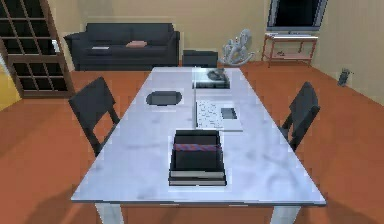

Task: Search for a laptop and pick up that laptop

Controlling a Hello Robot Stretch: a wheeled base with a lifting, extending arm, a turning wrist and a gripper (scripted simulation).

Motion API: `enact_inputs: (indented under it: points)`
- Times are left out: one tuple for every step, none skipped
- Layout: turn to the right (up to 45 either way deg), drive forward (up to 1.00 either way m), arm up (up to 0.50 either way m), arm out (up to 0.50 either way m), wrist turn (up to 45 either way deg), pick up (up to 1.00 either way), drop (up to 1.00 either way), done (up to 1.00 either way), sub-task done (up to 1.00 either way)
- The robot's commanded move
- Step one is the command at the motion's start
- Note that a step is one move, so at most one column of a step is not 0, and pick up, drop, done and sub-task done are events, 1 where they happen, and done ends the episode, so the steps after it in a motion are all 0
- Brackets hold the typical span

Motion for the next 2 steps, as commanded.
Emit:
enact_inputs:
  points:
    - [0.0,0.30,0.00,0.00,0.0,0.00,0.00,0.00,0.00]
    - [-45.0,0.00,0.00,0.00,0.0,0.00,0.00,0.00,0.00]
